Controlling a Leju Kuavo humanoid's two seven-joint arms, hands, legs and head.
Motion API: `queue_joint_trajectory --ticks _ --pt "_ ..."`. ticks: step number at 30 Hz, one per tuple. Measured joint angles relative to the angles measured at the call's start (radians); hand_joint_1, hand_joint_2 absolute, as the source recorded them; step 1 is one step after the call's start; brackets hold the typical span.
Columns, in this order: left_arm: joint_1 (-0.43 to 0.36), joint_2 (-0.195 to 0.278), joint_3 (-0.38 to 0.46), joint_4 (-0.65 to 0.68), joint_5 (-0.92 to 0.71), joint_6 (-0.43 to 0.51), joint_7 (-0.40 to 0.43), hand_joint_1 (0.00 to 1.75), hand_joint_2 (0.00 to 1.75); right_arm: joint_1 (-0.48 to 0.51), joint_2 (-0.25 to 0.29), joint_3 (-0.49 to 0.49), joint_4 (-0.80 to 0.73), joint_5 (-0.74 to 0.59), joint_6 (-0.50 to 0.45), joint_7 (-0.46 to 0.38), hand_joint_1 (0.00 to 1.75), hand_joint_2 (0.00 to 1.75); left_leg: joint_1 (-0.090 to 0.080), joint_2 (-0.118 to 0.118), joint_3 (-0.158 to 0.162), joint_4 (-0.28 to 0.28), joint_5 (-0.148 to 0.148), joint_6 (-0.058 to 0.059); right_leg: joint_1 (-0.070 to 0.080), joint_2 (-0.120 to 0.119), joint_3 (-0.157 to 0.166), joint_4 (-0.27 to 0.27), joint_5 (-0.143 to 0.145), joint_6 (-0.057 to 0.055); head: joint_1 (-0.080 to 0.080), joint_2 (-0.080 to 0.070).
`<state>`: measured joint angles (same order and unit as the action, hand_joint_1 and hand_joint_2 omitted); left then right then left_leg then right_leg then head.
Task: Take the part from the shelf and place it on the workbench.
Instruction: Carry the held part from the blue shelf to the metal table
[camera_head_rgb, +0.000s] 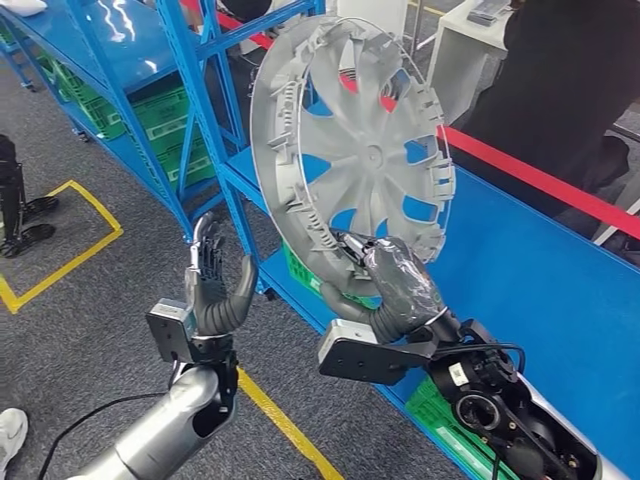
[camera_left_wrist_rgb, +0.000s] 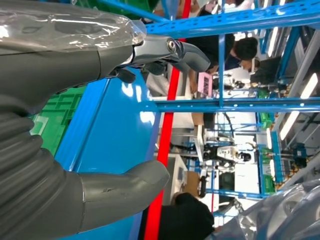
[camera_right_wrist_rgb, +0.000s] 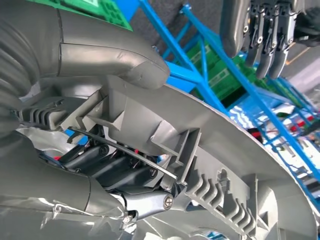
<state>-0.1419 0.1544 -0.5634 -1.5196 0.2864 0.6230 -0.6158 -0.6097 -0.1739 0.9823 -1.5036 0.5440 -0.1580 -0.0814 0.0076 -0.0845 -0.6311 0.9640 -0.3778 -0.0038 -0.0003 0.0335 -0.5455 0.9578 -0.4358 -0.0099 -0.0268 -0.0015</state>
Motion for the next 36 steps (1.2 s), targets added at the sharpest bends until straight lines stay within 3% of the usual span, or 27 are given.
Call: queue_joint_trajectory --ticks 1,3,5,6,7,9,11,15,17,19,20,21,22,23,25,27,29,31,32,34,36 --pt "-0.002 0.0 0.0 0.0 0.0 0.0 0.0 0.0 1.75 0.0 0.003 0.0 0.0 -0.001 0.0 -0.001 1.75 1.75 -0.001 0.019 -0.012 0.025 -0.016 -0.005 -0.004 -0.008 0.006 -0.007 0.004 -0.003 -0.003 0.0" --pt "-0.006 0.0 0.0 0.0 0.0 0.0 -0.001 0.0 1.75 0.0 0.006 0.001 0.0 -0.004 -0.002 -0.004 1.75 1.75 0.001 0.06 -0.068 0.144 -0.078 -0.016 -0.006 -0.025 0.009 -0.013 0.008 -0.006 -0.01 0.0" --pt "-0.006 -0.001 0.0 0.0 -0.001 0.0 -0.001 0.0 1.75 0.001 0.007 0.004 0.0 -0.009 -0.002 -0.008 1.75 1.75 0.008 0.073 -0.133 0.272 -0.124 -0.028 -0.006 -0.045 0.008 -0.013 0.007 -0.006 -0.013 0.0" --pt "-0.006 -0.001 0.0 0.0 -0.001 0.0 -0.001 0.0 1.75 0.002 0.008 0.007 0.0 -0.012 -0.002 -0.009 1.75 1.75 0.011 0.075 -0.143 0.29 -0.121 -0.032 -0.006 -0.053 0.008 -0.012 0.006 -0.005 -0.014 0.0" --pt "-0.006 -0.001 0.0 0.0 -0.002 0.0 -0.001 0.0 1.75 0.003 0.01 0.009 0.0 -0.014 -0.002 -0.011 1.75 1.75 0.014 0.078 -0.131 0.265 -0.101 -0.035 -0.007 -0.061 0.009 -0.012 0.005 -0.003 -0.017 0.0" --pt "-0.006 -0.001 0.0 0.001 -0.005 0.001 0.0 0.0 1.75 0.003 0.014 0.014 0.0 -0.017 -0.002 -0.013 1.75 1.75 0.018 0.1 -0.058 0.122 -0.038 -0.038 -0.008 -0.075 0.012 -0.008 -0.002 0.004 -0.021 0.0" --pt "-0.007 -0.002 0.0 0.0 -0.006 0.001 0.001 0.0 1.75 0.001 0.018 0.016 0.0 -0.018 -0.002 -0.015 1.75 1.75 0.015 0.117 -0.001 0.01 0.0 -0.028 -0.003 -0.085 0.013 -0.002 -0.011 0.016 -0.025 0.0" --pt "-0.007 -0.001 0.0 0.0 -0.008 0.001 0.002 0.0 1.75 0.0 0.022 0.017 -0.001 -0.021 -0.004 -0.017 1.75 1.75 0.01 0.096 0.008 -0.011 0.002 0.002 -0.003 -0.096 0.016 0.005 -0.028 0.037 -0.014 0.0" --pt "-0.007 -0.002 0.0 0.0 -0.01 0.001 0.002 0.0 1.75 0.0 0.024 0.018 -0.001 -0.023 -0.006 -0.019 1.75 1.75 0.012 0.083 0.013 -0.014 0.003 0.015 -0.008 -0.072 -0.012 0.076 -0.074 0.044 -0.008 0.0" --pt "-0.006 -0.004 0.0 0.0 -0.011 0.002 0.004 0.0 1.75 0.001 0.024 0.019 0.0 -0.026 -0.007 -0.023 1.75 1.75 0.011 0.07 0.014 -0.014 0.002 0.021 -0.009 -0.046 -0.077 0.221 -0.141 0.046 -0.002 0.0" --pt "-0.004 -0.005 0.0 0.0 -0.011 0.003 0.004 0.0 1.75 0.003 0.023 0.021 0.0 -0.027 -0.007 -0.024 1.75 1.75 0.01 0.062 0.014 -0.014 0.002 0.022 -0.008 -0.041 -0.109 0.285 -0.161 0.046 0.0 0.0" --pt "-0.002 -0.005 0.0 0.0 -0.011 0.005 0.005 0.0 1.75 0.005 0.023 0.023 0.0 -0.028 -0.007 -0.025 1.75 1.75 0.008 0.054 0.015 -0.014 0.001 0.023 -0.008 -0.039 -0.128 0.317 -0.163 0.045 0.001 0.0" --pt "0.0 -0.005 0.0 0.0 -0.012 0.006 0.005 0.0 1.75 0.007 0.023 0.024 0.0 -0.029 -0.008 -0.025 1.75 1.75 0.007 0.044 0.016 -0.013 0.001 0.023 -0.008 -0.037 -0.127 0.307 -0.145 0.042 0.001 0.0" --pt "0.001 -0.005 0.0 0.0 -0.012 0.006 0.005 0.0 1.75 0.009 0.023 0.024 0.0 -0.03 -0.008 -0.026 1.75 1.75 0.006 0.034 0.018 -0.013 0.001 0.023 -0.008 -0.033 -0.106 0.256 -0.109 0.037 0.002 0.0" --pt "0.002 -0.007 0.0 0.0 -0.013 0.007 0.005 0.0 1.75 0.009 0.024 0.024 0.0 -0.031 -0.009 -0.028 1.75 1.75 0.005 0.016 0.019 -0.011 0.001 0.021 -0.008 -0.006 -0.042 0.107 -0.035 0.026 0.002 0.0" --pt "0.003 -0.008 0.0 0.0 -0.014 0.007 0.005 0.0 1.75 0.009 0.024 0.024 0.0 -0.031 -0.01 -0.031 1.75 1.75 0.006 0.0 0.015 -0.01 0.004 0.013 -0.005 0.016 -0.006 0.021 -0.012 0.02 0.004 0.0" --pt "0.005 -0.009 0.0 0.0 -0.014 0.007 0.005 0.0 1.75 0.01 0.024 0.024 0.0 -0.031 -0.01 -0.032 1.75 1.75 0.01 -0.013 0.01 -0.014 0.01 0.0 -0.003 0.01 0.003 0.006 -0.014 0.016 0.004 0.0" --pt "0.007 -0.008 0.0 0.0 -0.014 0.007 0.005 0.0 1.75 0.01 0.027 0.024 0.0 -0.031 -0.011 -0.032 1.75 1.75 0.01 0.006 0.002 0.001 -0.001 -0.009 -0.006 -0.005 0.013 -0.005 -0.005 0.007 0.003 0.0" --pt "0.007 -0.008 0.0 0.0 -0.014 0.008 0.006 0.0 1.75 0.01 0.029 0.024 0.0 -0.031 -0.011 -0.033 1.75 1.75 0.009 0.027 -0.016 0.038 -0.023 -0.013 -0.009 -0.013 0.017 -0.01 -0.001 0.003 0.0 0.0" --pt "0.007 -0.007 0.0 0.0 -0.015 0.009 0.006 0.0 1.75 0.009 0.032 0.024 0.0 -0.031 -0.012 -0.035 1.75 1.75 0.009 0.064 -0.077 0.17 -0.089 -0.02 -0.008 -0.031 0.017 -0.013 0.002 -0.001 -0.006 0.0" --pt "0.011 -0.007 0.0 0.0 -0.017 0.01 0.007 0.0 1.75 0.011 0.033 0.025 0.001 -0.032 -0.012 -0.038 1.75 1.75 0.009 0.073 -0.132 0.281 -0.126 -0.026 -0.007 -0.05 0.016 -0.013 0.001 -0.001 -0.008 0.0"
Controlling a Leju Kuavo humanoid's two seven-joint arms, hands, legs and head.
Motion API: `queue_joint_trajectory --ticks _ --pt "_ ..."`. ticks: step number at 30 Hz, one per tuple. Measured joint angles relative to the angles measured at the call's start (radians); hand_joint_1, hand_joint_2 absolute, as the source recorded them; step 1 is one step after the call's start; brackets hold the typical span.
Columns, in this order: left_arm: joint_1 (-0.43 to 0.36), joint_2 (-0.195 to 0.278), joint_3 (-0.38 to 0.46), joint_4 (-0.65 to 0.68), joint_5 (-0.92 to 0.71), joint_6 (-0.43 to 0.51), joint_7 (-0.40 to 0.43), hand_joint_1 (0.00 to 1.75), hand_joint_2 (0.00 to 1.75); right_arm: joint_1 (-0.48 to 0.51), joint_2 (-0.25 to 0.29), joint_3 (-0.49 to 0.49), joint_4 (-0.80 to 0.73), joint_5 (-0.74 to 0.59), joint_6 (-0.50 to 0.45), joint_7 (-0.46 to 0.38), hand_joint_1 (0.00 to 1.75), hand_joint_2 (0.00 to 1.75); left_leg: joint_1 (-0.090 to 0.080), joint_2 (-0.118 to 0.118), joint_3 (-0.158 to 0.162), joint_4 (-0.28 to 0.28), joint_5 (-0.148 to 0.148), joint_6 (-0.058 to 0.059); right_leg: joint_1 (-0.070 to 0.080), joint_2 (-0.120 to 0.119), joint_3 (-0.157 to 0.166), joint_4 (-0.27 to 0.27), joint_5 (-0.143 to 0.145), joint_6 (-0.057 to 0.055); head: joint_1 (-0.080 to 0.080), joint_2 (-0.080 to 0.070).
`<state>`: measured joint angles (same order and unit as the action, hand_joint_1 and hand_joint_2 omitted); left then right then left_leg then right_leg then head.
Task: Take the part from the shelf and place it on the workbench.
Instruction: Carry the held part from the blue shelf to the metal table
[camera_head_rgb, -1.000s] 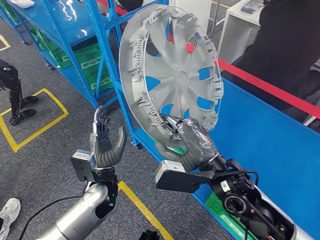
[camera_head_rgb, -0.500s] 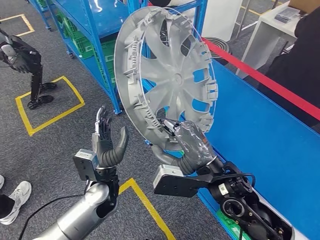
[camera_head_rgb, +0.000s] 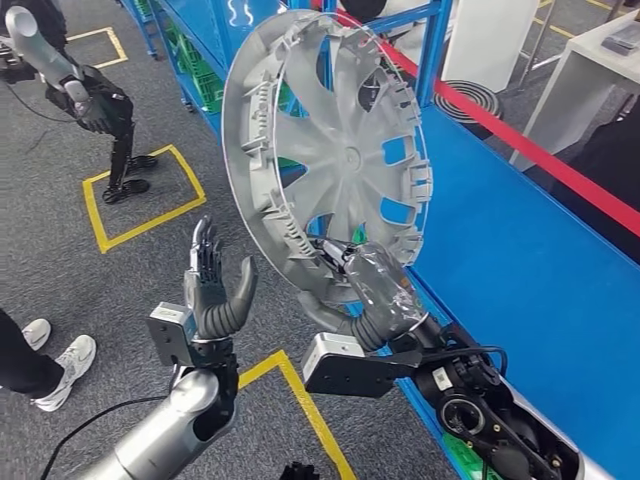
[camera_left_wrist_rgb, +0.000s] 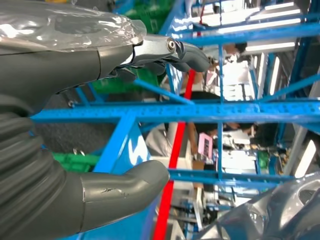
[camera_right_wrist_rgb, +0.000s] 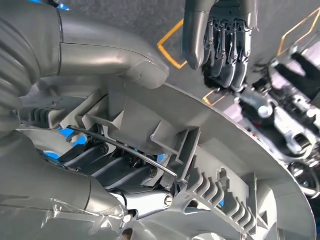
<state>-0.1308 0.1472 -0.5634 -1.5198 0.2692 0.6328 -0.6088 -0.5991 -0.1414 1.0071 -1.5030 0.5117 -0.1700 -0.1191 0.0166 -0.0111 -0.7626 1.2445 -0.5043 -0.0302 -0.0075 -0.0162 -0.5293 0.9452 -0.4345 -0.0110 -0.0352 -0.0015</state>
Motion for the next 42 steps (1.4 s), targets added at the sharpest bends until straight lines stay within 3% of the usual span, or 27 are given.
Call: queue_joint_trajectory --ticks 1,2,4,6,8,10,12,14,15,16,17,19,21,22,24,29,33,34,36,38,39,41,42 --pt "0.002 0.001 0.0 0.0 -0.002 0.0 0.001 0.0 1.75 0.001 0.001 0.001 0.0 -0.001 0.0 -0.001 1.75 1.75 0.0 0.002 -0.001 0.002 0.009 -0.001 0.0 -0.009 0.0 0.0 -0.001 0.001 -0.001 0.0" --pt "0.004 0.001 0.0 0.0 -0.005 0.0 0.001 0.0 1.75 0.001 0.002 0.001 0.0 -0.003 0.0 -0.003 1.75 1.75 0.0 0.006 0.02 -0.04 0.035 -0.001 0.0 -0.017 0.001 0.001 -0.002 0.002 -0.003 0.0" --pt "0.005 0.002 0.0 -0.001 -0.01 0.0 0.002 0.0 1.75 0.0 0.006 0.001 0.0 -0.005 0.0 -0.007 1.75 1.75 -0.003 0.029 0.097 -0.187 0.098 0.003 0.003 -0.031 0.002 0.005 -0.009 0.009 -0.007 0.0" --pt "0.006 0.002 0.0 -0.003 -0.013 0.0 0.003 0.0 1.75 -0.002 0.009 0.001 0.0 -0.008 -0.001 -0.01 1.75 1.75 -0.007 0.044 0.142 -0.28 0.125 0.016 0.01 -0.041 0.002 0.01 -0.016 0.017 -0.009 0.0" --pt "0.01 0.003 0.0 -0.006 -0.015 0.0 0.003 0.0 1.75 -0.004 0.01 0.001 0.0 -0.013 -0.002 -0.012 1.75 1.75 -0.009 0.032 0.143 -0.289 0.125 0.03 0.013 -0.051 0.004 0.011 -0.021 0.025 -0.004 0.0" --pt "0.013 0.004 0.0 -0.011 -0.016 0.0 0.005 0.0 1.75 -0.004 0.011 0.0 0.0 -0.017 -0.002 -0.012 1.75 1.75 -0.007 0.018 0.145 -0.291 0.125 0.041 0.009 -0.045 -0.002 0.028 -0.039 0.034 -0.001 0.0" --pt "0.013 0.004 0.0 -0.015 -0.018 0.0 0.006 0.0 1.75 -0.005 0.011 0.0 0.0 -0.019 -0.003 -0.011 1.75 1.75 -0.004 0.006 0.148 -0.295 0.126 0.051 0.005 -0.015 -0.041 0.119 -0.093 0.041 0.005 0.0" --pt "0.014 0.004 0.0 -0.017 -0.02 0.0 0.008 0.0 1.75 -0.004 0.011 0.0 0.001 -0.02 -0.004 -0.011 1.75 1.75 -0.005 -0.008 0.148 -0.294 0.126 0.055 0.005 0.006 -0.109 0.268 -0.156 0.044 0.011 0.0" --pt "0.015 0.004 0.0 -0.017 -0.02 0.0 0.009 0.0 1.75 -0.002 0.011 0.001 0.002 -0.02 -0.004 -0.011 1.75 1.75 -0.006 -0.016 0.149 -0.294 0.126 0.056 0.005 0.01 -0.136 0.32 -0.169 0.043 0.012 0.0" --pt "0.015 0.004 0.0 -0.017 -0.02 0.0 0.01 0.0 1.75 -0.001 0.011 0.001 0.002 -0.02 -0.004 -0.01 1.75 1.75 -0.007 -0.025 0.149 -0.294 0.126 0.056 0.005 0.012 -0.145 0.334 -0.162 0.042 0.012 0.0" --pt "0.016 0.004 0.0 -0.017 -0.021 0.0 0.011 0.0 1.75 0.0 0.011 0.001 0.003 -0.02 -0.004 -0.01 1.75 1.75 -0.007 -0.035 0.15 -0.293 0.126 0.056 0.005 0.014 -0.135 0.305 -0.135 0.038 0.012 0.0" --pt "0.015 0.004 0.0 -0.018 -0.021 0.0 0.012 0.0 1.75 0.0 0.011 0.001 0.004 -0.02 -0.004 -0.01 1.75 1.75 -0.006 -0.054 0.152 -0.292 0.126 0.055 0.006 0.038 -0.073 0.161 -0.055 0.026 0.013 0.0" --pt "0.014 0.004 0.0 -0.019 -0.022 0.0 0.012 0.0 1.75 -0.002 0.011 0.0 0.004 -0.02 -0.006 -0.009 1.75 1.75 -0.005 -0.07 0.145 -0.289 0.129 0.049 0.008 0.069 -0.026 0.047 -0.013 0.017 0.013 0.0" --pt "0.014 0.004 0.0 -0.019 -0.023 0.0 0.013 0.0 1.75 -0.002 0.011 0.0 0.004 -0.02 -0.007 -0.008 1.75 1.75 -0.003 -0.077 0.14 -0.289 0.131 0.043 0.01 0.077 -0.018 0.026 -0.012 0.015 0.014 0.0" --pt "0.015 0.003 0.0 -0.019 -0.024 0.0 0.014 0.0 1.75 -0.003 0.011 0.0 0.004 -0.021 -0.009 -0.005 1.75 1.75 0.001 -0.09 0.135 -0.292 0.138 0.033 0.014 0.068 -0.017 0.018 -0.014 0.014 0.016 0.0" --pt "0.014 0.004 0.001 -0.019 -0.024 0.0 0.015 0.0 1.75 -0.004 0.012 0.0 0.004 -0.022 -0.012 -0.002 1.75 1.75 0.0 -0.094 0.134 -0.293 0.139 0.026 0.008 0.055 -0.006 0.007 -0.007 0.01 0.015 0.0" --pt "0.006 0.006 0.001 -0.019 -0.023 -0.003 0.017 0.0 1.75 -0.004 0.013 0.0 0.005 -0.022 -0.029 0.004 1.75 1.75 0.001 0.0 -0.005 0.003 0.005 0.002 0.003 -0.013 0.002 -0.008 0.003 0.002 0.001 0.0" --pt "0.005 0.006 0.001 -0.019 -0.022 -0.003 0.017 0.0 1.75 -0.003 0.013 0.0 0.005 -0.022 -0.03 0.004 1.75 1.75 0.003 0.005 0.004 -0.013 0.021 -0.001 0.003 -0.023 0.002 -0.008 0.002 0.003 0.0 0.0" --pt "0.001 0.006 0.001 -0.019 -0.021 -0.003 0.017 0.0 1.75 -0.002 0.013 0.0 0.005 -0.022 -0.03 0.004 1.75 1.75 0.006 0.033 0.075 -0.148 0.081 -0.002 0.004 -0.045 0.004 -0.005 -0.003 0.009 -0.004 0.0" --pt "-0.005 0.005 0.001 -0.019 -0.021 -0.003 0.016 0.0 1.75 -0.003 0.013 -0.001 0.005 -0.022 -0.033 0.005 1.75 1.75 0.002 0.058 0.134 -0.264 0.119 0.008 0.009 -0.062 0.004 0.002 -0.011 0.019 -0.007 0.0" --pt "-0.007 0.004 0.001 -0.019 -0.02 -0.003 0.015 0.0 1.75 -0.003 0.013 -0.001 0.005 -0.022 -0.034 0.005 1.75 1.75 -0.001 0.061 0.143 -0.284 0.121 0.015 0.013 -0.068 0.004 0.004 -0.015 0.025 -0.006 0.0" --pt "-0.008 0.002 0.001 -0.019 -0.019 -0.003 0.014 0.0 1.75 -0.004 0.013 -0.001 0.005 -0.023 -0.036 0.005 1.75 1.75 -0.004 0.038 0.141 -0.285 0.12 0.032 0.013 -0.081 0.008 0.005 -0.022 0.034 -0.001 0.0" --pt "-0.008 0.002 0.001 -0.019 -0.018 -0.003 0.013 0.0 1.75 -0.004 0.013 -0.001 0.005 -0.025 -0.036 0.005 1.75 1.75 -0.004 0.028 0.142 -0.286 0.12 0.038 0.01 -0.073 0.007 0.012 -0.03 0.04 0.001 0.0"
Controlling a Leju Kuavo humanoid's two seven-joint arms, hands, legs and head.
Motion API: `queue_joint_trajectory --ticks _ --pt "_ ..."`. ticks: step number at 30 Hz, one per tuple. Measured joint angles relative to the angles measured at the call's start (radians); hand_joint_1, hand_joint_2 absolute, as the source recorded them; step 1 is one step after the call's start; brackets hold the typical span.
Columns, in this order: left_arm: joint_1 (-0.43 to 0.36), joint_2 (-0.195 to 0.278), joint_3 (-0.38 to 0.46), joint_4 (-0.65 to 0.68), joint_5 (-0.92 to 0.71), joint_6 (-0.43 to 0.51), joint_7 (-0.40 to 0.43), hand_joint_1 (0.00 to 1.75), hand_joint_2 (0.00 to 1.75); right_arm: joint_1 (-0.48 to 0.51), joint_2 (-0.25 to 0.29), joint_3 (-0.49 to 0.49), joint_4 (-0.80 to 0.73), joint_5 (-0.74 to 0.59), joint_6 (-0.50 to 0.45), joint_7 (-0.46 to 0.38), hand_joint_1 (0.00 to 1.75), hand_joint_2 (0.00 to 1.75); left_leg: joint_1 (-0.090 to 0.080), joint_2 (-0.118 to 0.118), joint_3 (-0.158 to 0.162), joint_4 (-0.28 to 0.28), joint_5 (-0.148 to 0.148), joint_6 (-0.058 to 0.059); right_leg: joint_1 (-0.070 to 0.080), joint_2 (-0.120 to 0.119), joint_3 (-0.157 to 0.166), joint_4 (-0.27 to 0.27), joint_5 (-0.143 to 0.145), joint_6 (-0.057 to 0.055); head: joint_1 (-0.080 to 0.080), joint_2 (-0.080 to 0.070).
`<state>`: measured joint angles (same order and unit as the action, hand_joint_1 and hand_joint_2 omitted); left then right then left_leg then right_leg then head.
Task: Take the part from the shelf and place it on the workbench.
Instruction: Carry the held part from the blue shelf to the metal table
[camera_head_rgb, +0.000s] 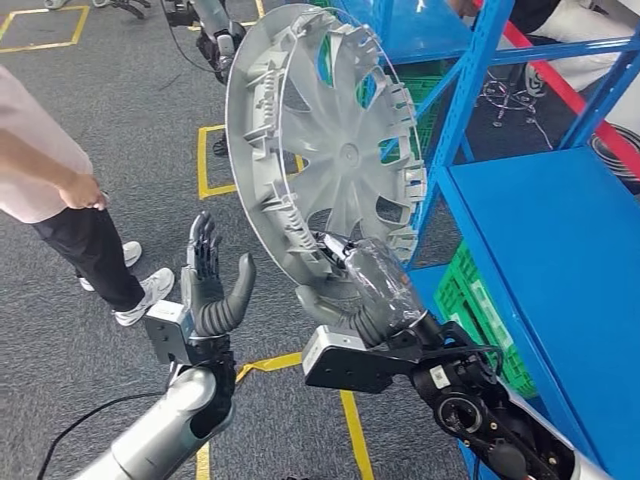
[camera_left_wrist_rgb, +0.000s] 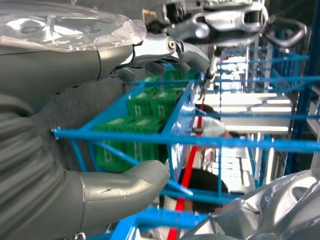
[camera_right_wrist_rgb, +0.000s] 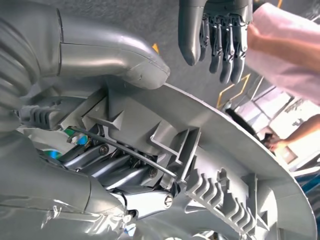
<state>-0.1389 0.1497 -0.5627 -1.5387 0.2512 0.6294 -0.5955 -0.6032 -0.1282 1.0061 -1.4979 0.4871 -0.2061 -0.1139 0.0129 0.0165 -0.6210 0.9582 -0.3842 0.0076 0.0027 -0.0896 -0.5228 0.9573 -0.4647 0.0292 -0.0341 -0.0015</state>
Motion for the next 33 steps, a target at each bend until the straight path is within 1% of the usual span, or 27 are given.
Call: queue_joint_trajectory --ticks 2,3,5,6,7,8,10,11,12,13,14,15,16,17,19,20,21,22,23,25,26,27,28,30,31,32,33 --pt "-0.002 -0.001 0.0 0.0 0.0 0.0 -0.001 0.0 1.75 0.0 0.0 0.0 0.0 -0.002 0.0 0.0 1.75 1.75 0.002 -0.019 0.003 -0.003 0.002 0.012 -0.006 0.041 -0.028 0.066 -0.044 0.008 0.004 0.0" --pt "-0.002 -0.002 0.0 0.0 0.001 0.0 -0.002 0.0 1.75 0.0 0.0 0.0 0.0 -0.003 0.0 0.0 1.75 1.75 0.002 -0.028 0.003 -0.003 0.002 0.015 -0.007 0.065 -0.058 0.133 -0.077 0.009 0.007 0.0" --pt "-0.003 -0.004 0.0 0.0 0.002 -0.001 -0.002 0.0 1.75 0.002 0.0 0.001 0.0 -0.005 0.0 0.0 1.75 1.75 -0.002 -0.051 0.003 -0.002 0.002 0.02 -0.007 0.083 -0.127 0.276 -0.131 0.007 0.009 0.0" --pt "-0.002 -0.004 0.0 0.0 0.003 -0.001 -0.002 0.0 1.75 0.004 -0.001 0.001 0.0 -0.006 0.0 0.0 1.75 1.75 -0.004 -0.064 0.004 -0.001 0.002 0.02 -0.006 0.086 -0.148 0.313 -0.134 0.004 0.009 0.0" --pt "-0.002 -0.004 0.0 0.0 0.003 -0.001 -0.002 0.0 1.75 0.005 -0.001 0.001 0.0 -0.006 0.0 0.0 1.75 1.75 -0.005 -0.079 0.005 -0.001 0.002 0.021 -0.005 0.088 -0.15 0.308 -0.117 0.0 0.009 0.0" --pt "-0.002 -0.005 0.0 0.0 0.003 -0.001 -0.003 0.0 1.75 0.006 -0.001 0.001 0.0 -0.006 0.0 0.0 1.75 1.75 -0.006 -0.094 0.006 0.0 0.002 0.021 -0.003 0.094 -0.134 0.262 -0.082 -0.006 0.01 0.0" --pt "-0.003 -0.006 0.0 0.0 0.003 -0.001 -0.004 0.0 1.75 0.006 -0.001 0.001 0.0 -0.006 0.0 0.0 1.75 1.75 -0.006 -0.121 0.008 0.001 0.002 0.019 -0.002 0.137 -0.073 0.115 -0.003 -0.018 0.009 0.0" --pt "-0.003 -0.007 0.0 0.0 0.003 -0.001 -0.004 0.0 1.75 0.005 -0.001 0.001 0.0 -0.006 -0.001 0.0 1.75 1.75 -0.004 -0.134 0.006 0.001 0.004 0.017 -0.002 0.158 -0.048 0.057 0.019 -0.022 0.009 0.0" --pt "-0.003 -0.007 0.0 0.0 0.003 -0.001 -0.004 0.0 1.75 0.004 -0.001 0.001 0.0 -0.006 -0.001 0.0 1.75 1.75 -0.002 -0.146 0.003 0.001 0.006 0.013 -0.001 0.173 -0.034 0.023 0.027 -0.025 0.009 0.0" --pt "-0.003 -0.008 0.0 0.0 0.003 -0.001 -0.004 0.0 1.75 0.004 -0.001 0.001 0.0 -0.006 -0.001 0.0 1.75 1.75 0.001 -0.158 -0.002 -0.001 0.01 0.007 0.0 0.174 -0.026 0.012 0.024 -0.026 0.01 0.0" --pt "-0.003 -0.008 0.0 0.0 0.004 -0.001 -0.004 0.0 1.75 0.003 -0.001 0.001 0.0 -0.006 -0.001 0.0 1.75 1.75 0.004 -0.172 -0.005 -0.005 0.014 0.0 0.001 0.161 -0.021 0.002 0.025 -0.028 0.011 0.0" --pt "-0.002 -0.008 0.0 0.0 0.004 -0.001 -0.004 0.0 1.75 0.003 -0.001 0.001 0.0 -0.006 -0.001 0.0 1.75 1.75 0.003 -0.172 -0.007 -0.006 0.016 -0.005 -0.001 0.148 -0.014 -0.007 0.029 -0.029 0.011 0.0" --pt "-0.002 -0.007 0.0 0.0 0.004 -0.001 -0.005 0.0 1.75 0.003 -0.001 0.0 0.0 -0.006 -0.001 0.0 1.75 1.75 0.0 -0.149 -0.014 0.003 0.009 -0.009 -0.004 0.134 -0.006 -0.018 0.035 -0.031 0.009 0.0" --pt "-0.004 -0.006 0.0 0.0 0.003 -0.001 -0.005 0.0 1.75 0.002 -0.001 0.0 0.0 -0.006 -0.001 -0.001 1.75 1.75 -0.003 -0.115 -0.029 0.034 -0.01 -0.013 -0.006 0.119 -0.002 -0.029 0.041 -0.033 0.006 0.0" --pt "-0.006 -0.006 0.0 0.0 0.003 -0.001 -0.006 0.0 1.75 0.0 -0.001 0.0 0.0 -0.008 -0.001 -0.002 1.75 1.75 -0.005 -0.043 -0.089 0.159 -0.074 -0.024 -0.005 0.088 0.001 -0.038 0.047 -0.037 0.001 0.0" --pt "-0.007 -0.005 0.0 0.0 0.003 -0.001 -0.006 0.0 1.75 0.0 -0.001 0.001 0.0 -0.009 -0.001 -0.002 1.75 1.75 -0.002 -0.032 -0.124 0.229 -0.101 -0.03 -0.004 0.073 0.0 -0.038 0.046 -0.037 0.0 0.0" --pt "-0.006 -0.005 0.0 0.0 0.003 -0.001 -0.006 0.0 1.75 0.0 -0.001 0.002 0.0 -0.01 -0.001 -0.002 1.75 1.75 0.002 -0.027 -0.147 0.274 -0.113 -0.035 -0.004 0.057 -0.001 -0.037 0.045 -0.037 0.0 0.0" --pt "-0.006 -0.005 0.0 0.001 0.004 -0.001 -0.005 0.0 1.75 0.0 -0.001 0.002 0.0 -0.011 -0.001 -0.002 1.75 1.75 0.005 -0.024 -0.151 0.281 -0.106 -0.039 -0.004 0.042 -0.001 -0.037 0.044 -0.036 -0.001 0.0" --pt "-0.006 -0.004 0.0 0.001 0.004 -0.001 -0.005 0.0 1.75 0.0 -0.001 0.003 0.001 -0.012 -0.001 -0.002 1.75 1.75 0.009 -0.017 -0.131 0.243 -0.082 -0.043 -0.005 0.028 -0.002 -0.035 0.042 -0.034 -0.002 0.0" --pt "-0.007 -0.004 0.0 0.001 0.003 -0.001 -0.005 0.0 1.75 0.0 -0.001 0.005 0.0 -0.012 -0.001 -0.002 1.75 1.75 0.01 0.021 -0.051 0.096 -0.023 -0.047 -0.004 0.002 -0.002 -0.027 0.034 -0.025 -0.005 0.0" --pt "-0.008 -0.004 0.0 0.0 0.003 0.0 -0.005 0.0 1.75 -0.001 -0.001 0.005 0.0 -0.012 -0.001 -0.002 1.75 1.75 0.008 0.039 -0.02 0.037 -0.003 -0.042 -0.002 -0.009 -0.003 -0.021 0.028 -0.019 -0.006 0.0" --pt "-0.009 -0.004 0.0 0.0 0.003 0.0 -0.006 0.0 1.75 -0.002 -0.001 0.005 0.0 -0.012 -0.001 -0.002 1.75 1.75 0.006 0.049 -0.005 0.006 0.005 -0.034 0.0 -0.017 -0.002 -0.017 0.023 -0.013 -0.006 0.0" --pt "-0.01 -0.004 0.0 0.0 0.003 -0.001 -0.006 0.0 1.75 -0.003 -0.001 0.005 0.0 -0.012 -0.001 -0.002 1.75 1.75 0.003 0.046 -0.004 0.0 0.004 -0.024 0.003 -0.027 -0.001 -0.015 0.019 -0.007 -0.005 0.0" --pt "-0.01 -0.003 0.0 0.0 0.004 0.0 -0.006 0.0 1.75 -0.004 -0.001 0.007 0.0 -0.012 -0.001 -0.003 1.75 1.75 0.003 0.02 -0.007 0.001 0.006 -0.006 0.002 -0.039 0.004 -0.012 0.012 0.005 0.0 0.0" --pt "-0.01 -0.003 0.0 0.0 0.004 0.0 -0.007 0.0 1.75 -0.005 -0.001 0.008 0.0 -0.012 -0.001 -0.003 1.75 1.75 0.004 0.008 -0.007 -0.001 0.007 0.0 -0.001 -0.025 0.001 -0.002 0.001 0.011 0.002 0.0" --pt "-0.011 -0.003 0.0 0.0 0.004 0.0 -0.007 0.0 1.75 -0.005 -0.001 0.008 0.0 -0.013 -0.002 -0.003 1.75 1.75 0.006 -0.003 -0.006 -0.003 0.008 0.006 -0.005 0.0 -0.011 0.027 -0.02 0.015 0.004 0.0" --pt "-0.012 -0.003 0.0 0.0 0.004 -0.001 -0.007 0.0 1.75 -0.005 -0.001 0.008 0.0 -0.013 -0.002 -0.003 1.75 1.75 0.006 -0.014 -0.005 -0.004 0.01 0.012 -0.008 0.033 -0.034 0.079 -0.051 0.017 0.007 0.0"
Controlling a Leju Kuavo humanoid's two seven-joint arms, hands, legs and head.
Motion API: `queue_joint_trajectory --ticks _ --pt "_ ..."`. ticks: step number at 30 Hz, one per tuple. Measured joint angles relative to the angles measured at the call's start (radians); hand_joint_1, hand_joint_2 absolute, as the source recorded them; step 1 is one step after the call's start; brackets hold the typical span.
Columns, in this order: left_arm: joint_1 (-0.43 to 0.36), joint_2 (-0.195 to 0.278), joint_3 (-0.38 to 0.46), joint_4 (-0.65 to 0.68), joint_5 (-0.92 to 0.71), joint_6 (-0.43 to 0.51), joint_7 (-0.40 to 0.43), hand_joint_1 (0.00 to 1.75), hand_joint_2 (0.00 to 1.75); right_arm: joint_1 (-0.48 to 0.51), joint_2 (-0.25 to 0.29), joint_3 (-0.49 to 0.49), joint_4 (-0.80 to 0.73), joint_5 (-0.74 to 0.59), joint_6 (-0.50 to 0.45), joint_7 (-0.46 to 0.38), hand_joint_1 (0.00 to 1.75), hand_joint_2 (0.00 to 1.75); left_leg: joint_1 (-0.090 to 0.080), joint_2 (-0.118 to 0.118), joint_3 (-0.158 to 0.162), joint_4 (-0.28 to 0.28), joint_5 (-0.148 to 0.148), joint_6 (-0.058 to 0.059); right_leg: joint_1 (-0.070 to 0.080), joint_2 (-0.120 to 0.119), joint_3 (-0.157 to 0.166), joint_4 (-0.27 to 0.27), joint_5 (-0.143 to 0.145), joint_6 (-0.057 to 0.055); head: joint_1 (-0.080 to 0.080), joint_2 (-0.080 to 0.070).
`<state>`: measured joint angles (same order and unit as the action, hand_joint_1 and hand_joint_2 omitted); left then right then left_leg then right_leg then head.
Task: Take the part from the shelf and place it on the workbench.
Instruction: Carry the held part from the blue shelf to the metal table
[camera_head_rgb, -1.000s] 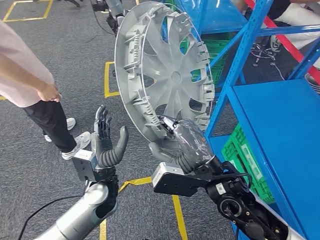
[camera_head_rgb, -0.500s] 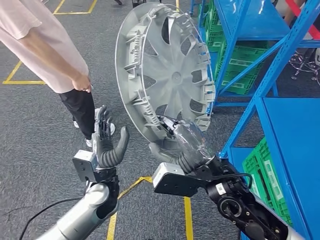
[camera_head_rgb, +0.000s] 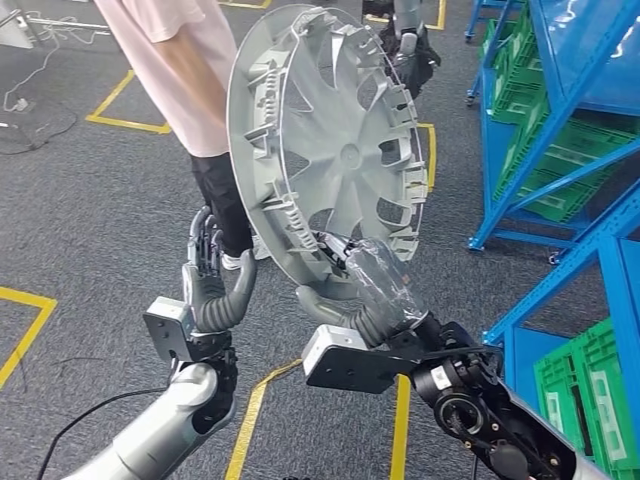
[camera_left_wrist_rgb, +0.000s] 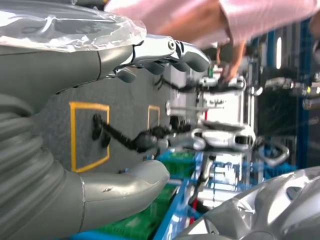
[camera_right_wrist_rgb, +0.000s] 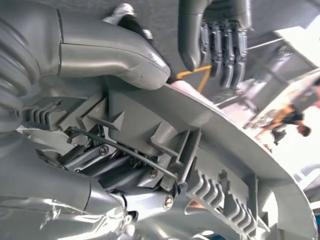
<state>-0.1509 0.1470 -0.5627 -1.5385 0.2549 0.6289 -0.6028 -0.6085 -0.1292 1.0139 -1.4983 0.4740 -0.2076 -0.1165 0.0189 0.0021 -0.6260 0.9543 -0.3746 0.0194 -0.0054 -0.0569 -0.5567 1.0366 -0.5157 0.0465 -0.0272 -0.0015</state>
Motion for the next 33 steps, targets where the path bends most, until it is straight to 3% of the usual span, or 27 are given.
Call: queue_joint_trajectory --ticks 2,3,4,5,6,8,10,12,13,14,16,17,19,20,22,24,25,27,29,31,33 --pt "-0.002 0.0 0.0 0.0 0.0 0.0 0.0 0.0 1.75 0.003 -0.001 0.001 0.0 -0.001 0.0 0.0 1.75 1.75 -0.005 -0.025 0.0 0.0 0.001 0.008 -0.001 0.043 -0.069 0.152 -0.067 0.0 0.004 0.0" --pt "-0.001 0.0 0.0 0.0 0.0 0.0 0.0 0.0 1.75 0.005 -0.002 0.001 0.0 -0.002 0.0 0.0 1.75 1.75 -0.008 -0.04 -0.001 0.0 0.001 0.01 -0.001 0.05 -0.098 0.21 -0.084 -0.001 0.005 0.0" --pt "-0.001 0.0 0.0 0.0 0.0 0.0 0.0 0.0 1.75 0.008 -0.002 0.002 0.001 -0.002 0.0 0.0 1.75 1.75 -0.011 -0.055 -0.001 0.001 0.002 0.011 -0.001 0.054 -0.11 0.232 -0.081 -0.005 0.005 0.0" --pt "-0.001 0.0 0.0 0.0 0.0 0.0 0.0 0.0 1.75 0.009 -0.003 0.002 0.001 -0.003 0.0 0.001 1.75 1.75 -0.013 -0.071 0.0 0.002 0.002 0.012 0.0 0.058 -0.103 0.209 -0.057 -0.01 0.005 0.0" --pt "-0.001 0.001 0.0 0.0 0.0 0.0 0.0 0.0 1.75 0.01 -0.003 0.002 0.001 -0.003 0.0 0.001 1.75 1.75 -0.014 -0.087 0.0 0.003 0.003 0.012 0.001 0.069 -0.076 0.147 -0.018 -0.017 0.005 0.0" --pt "-0.002 0.001 0.0 0.0 0.0 0.0 0.0 0.0 1.75 0.009 -0.003 0.001 0.0 -0.003 0.0 0.0 1.75 1.75 -0.011 -0.115 -0.002 0.003 0.006 0.008 0.003 0.124 -0.011 -0.002 0.046 -0.032 0.004 0.0" --pt "-0.001 0.0 0.0 0.0 0.0 0.0 0.0 0.0 1.75 0.009 -0.003 0.001 0.0 -0.003 0.0 0.0 1.75 1.75 -0.004 -0.141 -0.007 0.002 0.012 -0.002 0.006 0.157 0.022 -0.074 0.062 -0.04 0.006 0.0" --pt "0.001 0.001 0.0 0.0 0.0 0.0 -0.001 0.0 1.75 0.008 -0.003 0.001 0.0 -0.004 0.0 0.001 1.75 1.75 0.0 -0.169 -0.012 -0.006 0.021 -0.016 0.009 0.136 0.032 -0.088 0.064 -0.044 0.009 0.0" --pt "0.001 0.002 0.0 0.0 0.0 0.0 -0.001 0.0 1.75 0.008 -0.003 0.0 -0.001 -0.004 0.0 0.001 1.75 1.75 -0.003 -0.158 -0.016 -0.004 0.018 -0.02 0.006 0.121 0.04 -0.1 0.071 -0.045 0.009 0.0" --pt "0.001 0.003 0.0 0.0 0.0 0.0 -0.001 0.0 1.75 0.007 -0.003 0.0 -0.001 -0.004 0.0 0.001 1.75 1.75 -0.006 -0.132 -0.026 0.013 0.005 -0.024 0.003 0.104 0.047 -0.112 0.078 -0.047 0.007 0.0" --pt "-0.001 0.005 0.0 0.0 0.0 0.0 -0.001 0.0 1.75 0.005 -0.003 0.0 -0.002 -0.003 0.0 0.0 1.75 1.75 -0.009 -0.05 -0.075 0.118 -0.056 -0.031 -0.002 0.069 0.056 -0.129 0.089 -0.05 0.0 0.0" --pt "-0.001 0.005 0.0 0.0 0.0 0.0 -0.001 0.0 1.75 0.005 -0.003 0.0 -0.001 -0.003 0.0 0.0 1.75 1.75 -0.007 -0.027 -0.11 0.192 -0.089 -0.037 -0.001 0.052 0.055 -0.13 0.09 -0.051 -0.004 0.0" --pt "0.0 0.005 0.0 0.0 0.001 0.0 -0.001 0.0 1.75 0.007 -0.003 0.001 -0.001 -0.003 0.0 0.001 1.75 1.75 0.001 -0.011 -0.152 0.282 -0.113 -0.051 -0.002 0.018 0.054 -0.13 0.088 -0.049 -0.005 0.0" --pt "0.0 0.006 0.0 0.0 0.001 0.0 -0.001 0.0 1.75 0.008 -0.003 0.002 -0.001 -0.004 0.0 0.001 1.75 1.75 0.005 -0.007 -0.144 0.269 -0.098 -0.057 -0.003 0.002 0.054 -0.128 0.086 -0.047 -0.005 0.0" --pt "0.0 0.007 0.0 0.0 0.001 0.0 -0.001 0.0 1.75 0.008 -0.003 0.003 -0.001 -0.004 0.0 0.001 1.75 1.75 0.01 0.025 -0.072 0.135 -0.038 -0.066 -0.006 -0.024 0.054 -0.12 0.078 -0.036 -0.006 0.0" --pt "-0.001 0.007 0.0 0.0 0.001 0.0 -0.001 0.0 1.75 0.007 -0.003 0.002 -0.001 -0.003 0.0 0.001 1.75 1.75 0.009 0.067 -0.014 0.026 -0.003 -0.06 0.0 -0.044 0.052 -0.106 0.064 -0.021 -0.011 0.0" --pt "-0.001 0.007 0.0 0.0 0.001 0.0 -0.001 0.0 1.75 0.006 -0.003 0.002 -0.001 -0.003 0.0 0.001 1.75 1.75 0.008 0.077 -0.005 0.008 -0.002 -0.051 0.005 -0.052 0.054 -0.101 0.058 -0.015 -0.009 0.0" --pt "-0.002 0.007 0.0 0.0 0.001 0.0 -0.001 0.0 1.75 0.004 -0.003 0.001 -0.001 -0.004 0.0 0.001 1.75 1.75 0.007 0.053 -0.009 0.014 -0.007 -0.03 0.006 -0.07 0.06 -0.098 0.048 -0.006 -0.001 0.0" --pt "-0.002 0.007 0.0 0.0 0.001 0.0 -0.001 0.0 1.75 0.003 -0.003 0.001 -0.001 -0.003 0.0 0.001 1.75 1.75 0.007 0.028 -0.009 0.015 -0.009 -0.016 -0.002 -0.043 0.056 -0.072 0.022 0.003 0.003 0.0" --pt "-0.003 0.007 0.0 0.0 0.0 0.0 -0.001 0.0 1.75 0.002 -0.003 0.001 -0.002 -0.003 0.0 0.0 1.75 1.75 0.006 0.004 -0.008 0.014 -0.007 -0.004 -0.005 0.017 0.011 0.035 -0.042 0.007 0.006 0.0" --pt "-0.004 0.006 0.0 0.0 0.0 0.0 -0.001 0.0 1.75 0.004 -0.004 0.002 -0.001 -0.004 0.0 0.0 1.75 1.75 0.001 -0.024 -0.008 0.014 -0.006 0.002 -0.003 0.047 -0.06 0.183 -0.103 0.003 0.008 0.0"
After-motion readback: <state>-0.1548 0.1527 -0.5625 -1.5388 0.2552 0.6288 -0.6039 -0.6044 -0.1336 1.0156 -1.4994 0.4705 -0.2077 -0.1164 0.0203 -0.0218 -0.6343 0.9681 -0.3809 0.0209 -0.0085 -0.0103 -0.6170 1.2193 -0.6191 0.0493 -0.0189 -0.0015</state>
